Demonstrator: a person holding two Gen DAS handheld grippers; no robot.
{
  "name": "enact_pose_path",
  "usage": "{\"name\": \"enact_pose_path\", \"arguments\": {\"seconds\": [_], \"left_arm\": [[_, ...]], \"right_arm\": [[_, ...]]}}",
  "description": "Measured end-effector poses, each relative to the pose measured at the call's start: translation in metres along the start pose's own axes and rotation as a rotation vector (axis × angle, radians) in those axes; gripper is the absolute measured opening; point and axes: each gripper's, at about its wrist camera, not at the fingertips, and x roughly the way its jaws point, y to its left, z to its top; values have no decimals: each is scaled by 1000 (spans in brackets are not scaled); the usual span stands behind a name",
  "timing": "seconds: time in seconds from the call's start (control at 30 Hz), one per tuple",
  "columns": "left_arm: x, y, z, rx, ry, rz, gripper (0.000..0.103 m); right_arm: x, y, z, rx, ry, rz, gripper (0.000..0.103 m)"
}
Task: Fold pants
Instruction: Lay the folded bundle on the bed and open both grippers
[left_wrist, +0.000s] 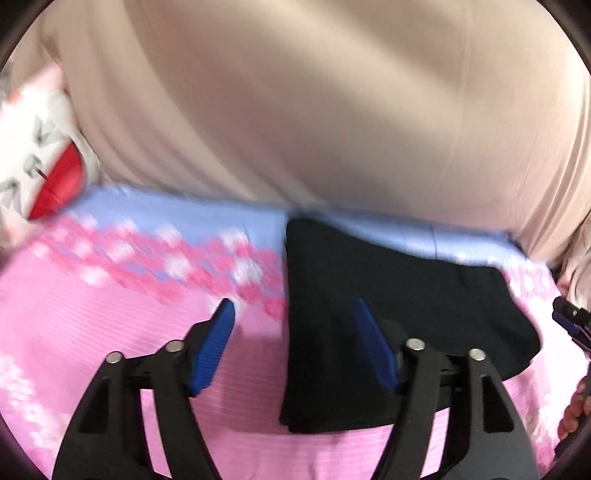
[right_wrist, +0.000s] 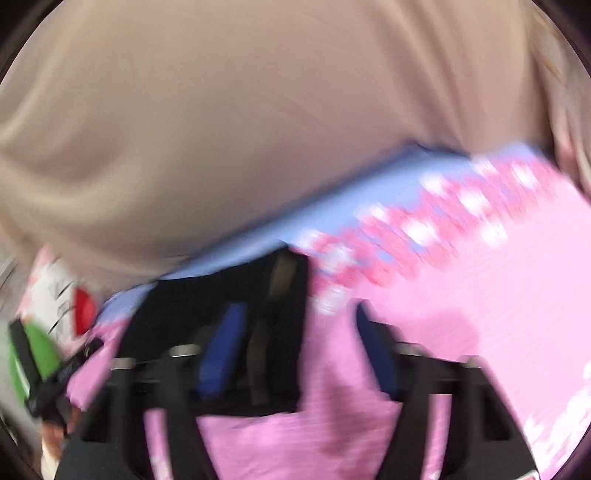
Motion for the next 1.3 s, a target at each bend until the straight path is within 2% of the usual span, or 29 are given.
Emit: {"name": "enact_pose_path", "arguments": {"seconds": [0.07, 0.13, 0.2, 0.23, 0.27, 0.3, 0.33, 0.4, 0.5, 0.57, 0.6, 0.67, 0.8, 0.87, 0.93, 0.97, 1.07, 1.17, 1.3], "left_arm": [[-14, -18, 13, 9, -22, -38, 67], [-7, -44, 14, 38, 4, -81, 78], [12, -61, 6, 76, 52, -49, 81], [28, -67, -4, 104, 94, -19, 81], [40, -70, -10, 120, 127, 11, 80], [53, -71, -18, 134, 153, 51, 79], [65, -71, -28, 155, 170, 89, 78], [66, -66, -34, 173, 160, 111, 79], [61, -62, -35, 149, 165, 98, 79], [60, -56, -35, 124, 170, 94, 79], [60, -56, -37, 121, 174, 94, 79], [61, -53, -36, 123, 182, 98, 79], [44, -53, -37, 123, 164, 114, 79], [35, -53, -37, 120, 152, 121, 79], [27, -53, -39, 111, 159, 128, 79], [24, -52, -41, 107, 168, 129, 79], [7, -52, -48, 101, 175, 129, 79], [-16, -50, -61, 97, 164, 134, 83], [-44, -48, -90, 93, 179, 134, 86]], "right_arm": [[2, 36, 8, -84, 17, 43, 17], [25, 66, 8, -182, 58, 62, 13], [70, 80, 1, -272, 124, -32, 13], [98, 72, -4, -295, 166, -128, 13], [113, 59, -8, -287, 193, -181, 1], [119, 45, -12, -256, 191, -171, 1], [116, 36, -10, -209, 167, -146, 1], [101, 36, -2, -134, 186, -127, 6], [58, 54, -11, -166, 129, -68, 12], [56, 50, -28, -218, 151, -111, 12], [61, 50, -35, -228, 162, -139, 5], [57, 43, -41, -199, 149, -148, 4], [25, 56, -40, -179, 95, -99, 12], [25, 56, -50, -203, 122, -129, 13], [37, 45, -59, -192, 172, -186, 3], [31, 42, -61, -166, 164, -169, 3], [-4, 52, -63, -148, 115, -137, 15], [-36, 62, -80, -157, 90, -102, 16], [-56, 61, -117, -142, 125, -101, 26]]}}
